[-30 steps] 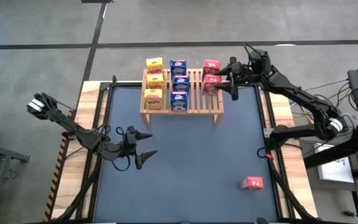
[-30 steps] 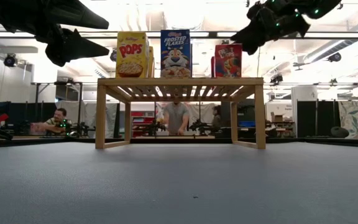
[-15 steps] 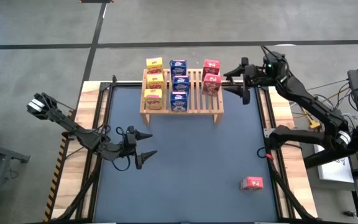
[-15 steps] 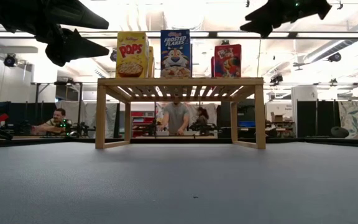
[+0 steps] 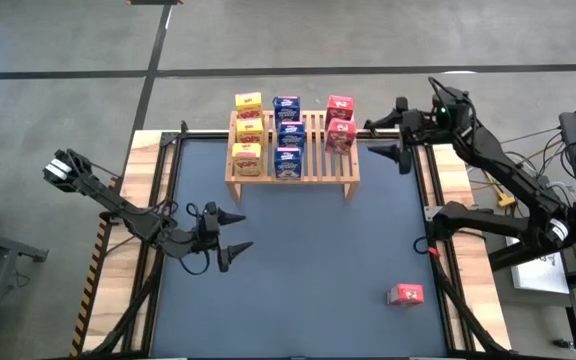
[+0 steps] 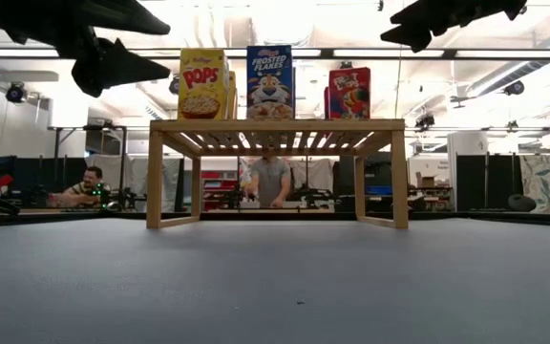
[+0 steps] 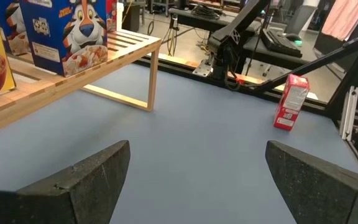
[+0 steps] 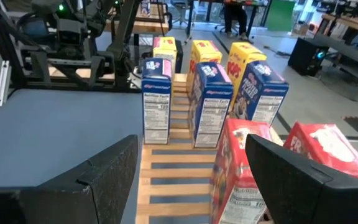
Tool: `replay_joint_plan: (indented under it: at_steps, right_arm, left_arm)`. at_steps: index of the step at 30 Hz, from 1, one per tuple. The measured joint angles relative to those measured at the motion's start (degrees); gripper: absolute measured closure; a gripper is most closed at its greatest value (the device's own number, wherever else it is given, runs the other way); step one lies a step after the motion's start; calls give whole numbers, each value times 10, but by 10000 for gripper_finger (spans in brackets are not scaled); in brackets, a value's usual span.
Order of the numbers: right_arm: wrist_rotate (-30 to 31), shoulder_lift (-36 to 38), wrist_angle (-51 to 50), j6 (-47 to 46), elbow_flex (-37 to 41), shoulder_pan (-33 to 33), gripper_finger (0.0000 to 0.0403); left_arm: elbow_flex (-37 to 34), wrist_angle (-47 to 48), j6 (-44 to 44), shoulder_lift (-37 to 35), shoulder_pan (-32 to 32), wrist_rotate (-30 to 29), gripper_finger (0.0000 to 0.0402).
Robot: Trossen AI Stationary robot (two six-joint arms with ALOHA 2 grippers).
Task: Stack cereal on shelf
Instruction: Put the red cereal box on the shelf aligned with the other red cereal box
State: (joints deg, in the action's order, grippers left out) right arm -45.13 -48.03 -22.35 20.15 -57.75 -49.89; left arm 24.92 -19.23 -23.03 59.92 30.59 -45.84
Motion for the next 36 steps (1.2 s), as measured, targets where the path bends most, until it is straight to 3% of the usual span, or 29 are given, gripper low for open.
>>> replay_joint_plan:
  at_steps: [11,20,25,27,33,36]
  right_arm:
    - [-14,18,-15,1,0,20,126]
    - [-14,23,-27,2,0,35,125]
    - [-14,23,-44,9,0,46,124]
    - [-14,25,-45,9,0,50,124]
    - [-14,37,-54,9,0,73,124]
    - [-14,46,-71,11,0,86,126]
  left_arm:
    - [46,1,0,0,0,0,43]
    - [128,1,2,0,0,0,43]
    - [191,10,113,0,0,0,43]
    - [220,37,128,0,0,0,43]
    - [311,258,80,4,0,14,43]
    - [310,280,66,9,1,14,43]
